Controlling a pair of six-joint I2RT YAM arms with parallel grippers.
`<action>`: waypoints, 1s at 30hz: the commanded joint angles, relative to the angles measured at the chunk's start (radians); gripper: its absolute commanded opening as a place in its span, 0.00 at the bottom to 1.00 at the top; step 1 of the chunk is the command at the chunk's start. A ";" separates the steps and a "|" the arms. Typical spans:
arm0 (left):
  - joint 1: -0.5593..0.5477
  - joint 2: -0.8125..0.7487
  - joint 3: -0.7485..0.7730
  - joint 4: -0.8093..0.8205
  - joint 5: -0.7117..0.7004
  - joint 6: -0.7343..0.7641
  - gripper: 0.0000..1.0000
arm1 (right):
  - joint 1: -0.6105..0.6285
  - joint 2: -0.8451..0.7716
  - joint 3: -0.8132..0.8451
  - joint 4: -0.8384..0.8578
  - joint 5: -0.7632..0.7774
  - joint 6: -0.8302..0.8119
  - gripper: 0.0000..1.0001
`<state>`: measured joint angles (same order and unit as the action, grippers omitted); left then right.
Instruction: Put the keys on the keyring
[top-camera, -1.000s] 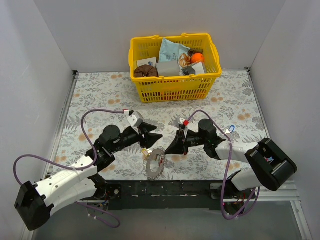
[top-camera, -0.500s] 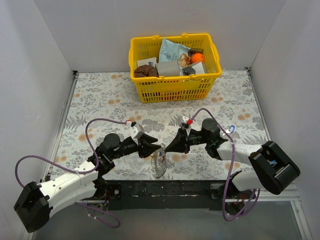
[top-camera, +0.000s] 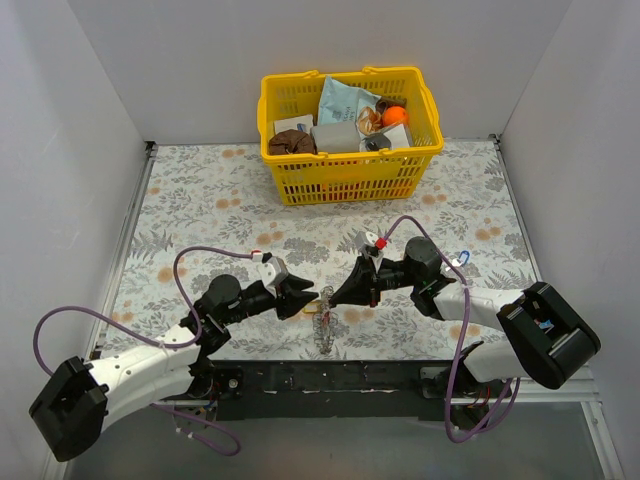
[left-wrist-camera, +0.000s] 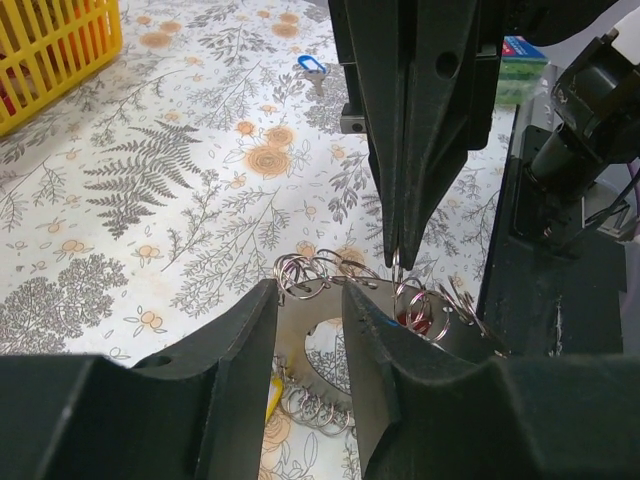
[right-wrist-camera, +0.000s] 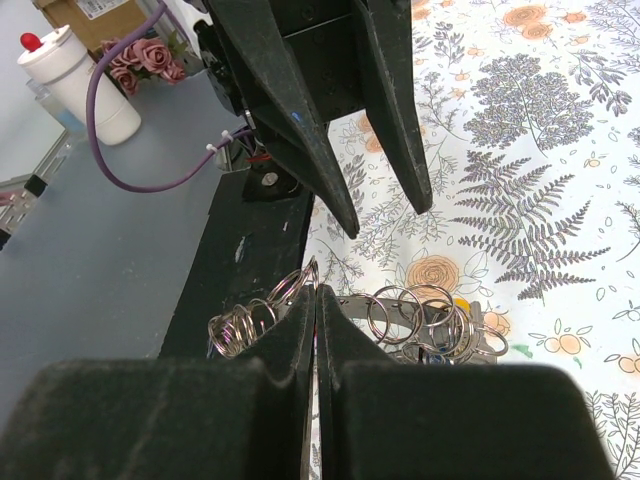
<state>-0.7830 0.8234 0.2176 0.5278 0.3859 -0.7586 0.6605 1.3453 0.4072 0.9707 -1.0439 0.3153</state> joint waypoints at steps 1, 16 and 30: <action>-0.002 0.008 -0.017 0.067 0.059 0.033 0.33 | -0.006 -0.018 -0.002 0.072 -0.016 0.011 0.01; -0.002 0.031 -0.006 0.063 0.235 0.041 0.36 | -0.006 -0.020 -0.004 0.083 -0.008 0.021 0.01; -0.002 0.083 -0.015 0.141 0.197 -0.011 0.32 | -0.006 -0.020 -0.011 0.108 -0.010 0.041 0.01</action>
<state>-0.7830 0.8921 0.1997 0.6365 0.6052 -0.7631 0.6605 1.3453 0.3962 1.0058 -1.0435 0.3443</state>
